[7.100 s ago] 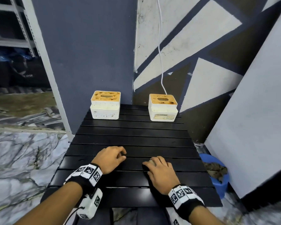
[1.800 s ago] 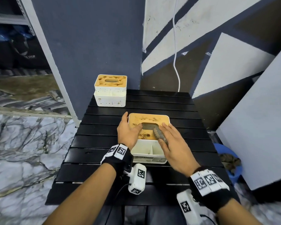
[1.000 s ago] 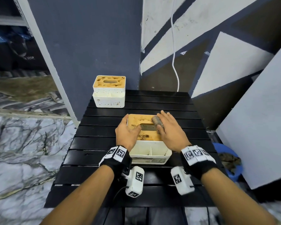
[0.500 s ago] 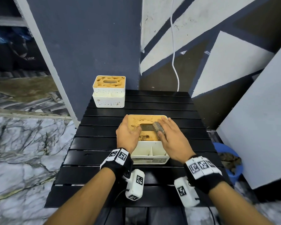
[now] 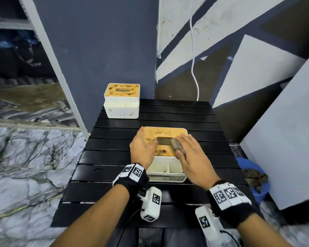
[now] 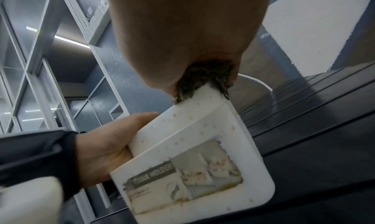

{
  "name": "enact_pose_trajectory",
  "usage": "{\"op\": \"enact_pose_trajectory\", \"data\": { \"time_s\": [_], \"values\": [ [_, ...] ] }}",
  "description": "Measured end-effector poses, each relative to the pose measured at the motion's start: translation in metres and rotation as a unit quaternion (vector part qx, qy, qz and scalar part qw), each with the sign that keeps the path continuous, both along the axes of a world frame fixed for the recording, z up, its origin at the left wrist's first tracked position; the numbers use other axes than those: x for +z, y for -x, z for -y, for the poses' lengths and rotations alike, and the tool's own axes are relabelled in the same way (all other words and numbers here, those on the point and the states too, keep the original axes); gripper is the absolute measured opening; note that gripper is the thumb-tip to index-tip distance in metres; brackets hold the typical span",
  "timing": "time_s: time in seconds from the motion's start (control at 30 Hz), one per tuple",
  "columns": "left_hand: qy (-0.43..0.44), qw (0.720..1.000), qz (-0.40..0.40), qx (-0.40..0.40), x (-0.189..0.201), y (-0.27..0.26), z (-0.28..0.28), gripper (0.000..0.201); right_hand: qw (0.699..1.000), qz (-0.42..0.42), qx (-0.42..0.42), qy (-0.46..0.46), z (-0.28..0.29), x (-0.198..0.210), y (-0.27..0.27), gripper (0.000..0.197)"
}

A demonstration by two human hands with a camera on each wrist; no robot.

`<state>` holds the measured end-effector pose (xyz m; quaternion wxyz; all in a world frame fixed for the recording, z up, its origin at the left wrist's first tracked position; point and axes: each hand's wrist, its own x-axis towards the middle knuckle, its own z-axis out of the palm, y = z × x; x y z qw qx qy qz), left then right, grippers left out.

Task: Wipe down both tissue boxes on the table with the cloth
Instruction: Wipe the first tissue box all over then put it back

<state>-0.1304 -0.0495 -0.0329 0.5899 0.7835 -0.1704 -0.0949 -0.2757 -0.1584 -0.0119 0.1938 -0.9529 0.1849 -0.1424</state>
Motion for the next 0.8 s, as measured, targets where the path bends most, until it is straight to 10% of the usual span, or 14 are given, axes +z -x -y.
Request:
{"op": "enact_pose_trajectory", "data": {
  "time_s": [0.47,0.8],
  "values": [
    [-0.089,0.994,-0.008,-0.068,0.018,-0.022,-0.001,0.076,0.999,-0.024,-0.036,-0.008,0.036,0.015,-0.047,0.050],
    [-0.014,0.994,-0.053,0.093,0.006,0.046,-0.035,0.085,0.981,0.051,-0.188,-0.023,-0.005,-0.003,-0.053,0.049]
  ]
}}
